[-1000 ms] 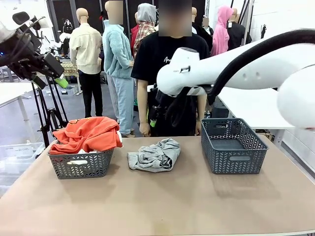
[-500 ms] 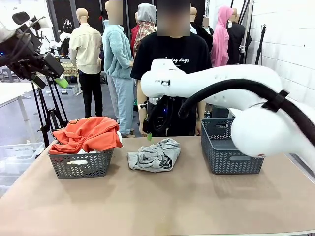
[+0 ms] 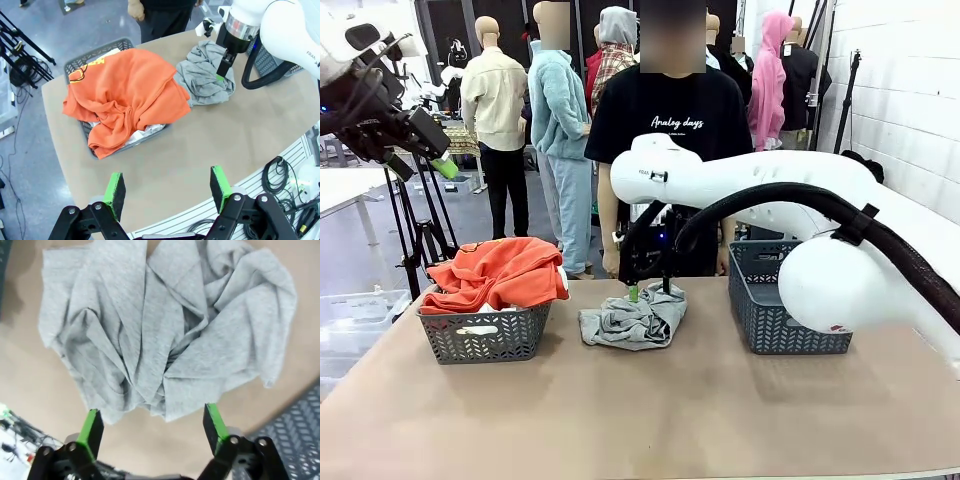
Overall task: Sort the tops and bottoms.
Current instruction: Lift clothes from the center of the table with your right hand.
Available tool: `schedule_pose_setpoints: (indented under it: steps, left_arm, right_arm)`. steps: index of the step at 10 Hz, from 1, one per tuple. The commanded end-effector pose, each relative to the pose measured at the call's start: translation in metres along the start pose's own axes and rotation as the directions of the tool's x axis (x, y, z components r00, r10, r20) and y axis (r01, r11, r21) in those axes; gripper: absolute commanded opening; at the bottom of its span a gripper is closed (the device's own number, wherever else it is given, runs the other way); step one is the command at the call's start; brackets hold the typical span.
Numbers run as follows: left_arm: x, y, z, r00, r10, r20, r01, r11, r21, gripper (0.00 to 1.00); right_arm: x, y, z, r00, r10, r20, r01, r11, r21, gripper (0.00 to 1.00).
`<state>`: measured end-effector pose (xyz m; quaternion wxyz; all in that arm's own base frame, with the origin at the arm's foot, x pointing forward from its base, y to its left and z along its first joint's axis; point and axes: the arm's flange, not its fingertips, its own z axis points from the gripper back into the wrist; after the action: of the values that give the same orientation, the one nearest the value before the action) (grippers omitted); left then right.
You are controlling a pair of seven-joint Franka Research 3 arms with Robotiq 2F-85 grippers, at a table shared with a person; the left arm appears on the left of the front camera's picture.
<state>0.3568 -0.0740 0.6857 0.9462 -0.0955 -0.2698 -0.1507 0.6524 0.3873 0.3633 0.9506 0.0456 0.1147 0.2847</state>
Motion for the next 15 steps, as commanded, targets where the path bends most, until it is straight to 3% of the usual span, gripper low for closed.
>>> schedule_pose_setpoints:
  steps: [1, 3, 5, 6, 11, 15]
  left_arm:
    - [-0.002, 0.0, 0.002, 1.0, 0.007, -0.004, -0.007, 1.0, -0.005, 0.88]
    - [-0.002, 0.0, 0.002, 1.0, 0.007, -0.004, -0.007, 1.0, -0.005, 0.88]
    - [-0.002, 0.0, 0.002, 1.0, 0.007, -0.004, -0.007, 1.0, -0.005, 0.88]
    - [-0.002, 0.0, 0.002, 1.0, 0.007, -0.004, -0.007, 1.0, -0.005, 0.88]
    - [-0.002, 0.0, 0.002, 1.0, 0.007, -0.004, -0.007, 1.0, -0.005, 0.88]
    - [-0.002, 0.0, 0.002, 1.0, 0.007, -0.004, -0.007, 1.0, -0.005, 0.88]
  right_arm:
    - [0.022, 0.007, -0.004, 1.0, -0.013, -0.015, 0.014, 0.998, 0.063, 1.0]
    - [0.028, 0.013, -0.018, 0.997, 0.04, 0.069, -0.039, 0.999, -0.013, 1.0]
    - [0.023, 0.014, -0.022, 0.995, 0.036, 0.093, -0.035, 0.999, -0.013, 1.0]
    - [0.022, 0.015, -0.021, 0.995, 0.048, 0.086, -0.045, 0.998, -0.031, 0.89]
    - [0.026, 0.002, -0.034, 1.0, -0.001, 0.005, 0.002, 0.999, -0.043, 0.0]
    - [0.025, 0.0, -0.026, 0.999, -0.032, -0.01, 0.031, 0.998, -0.048, 0.0]
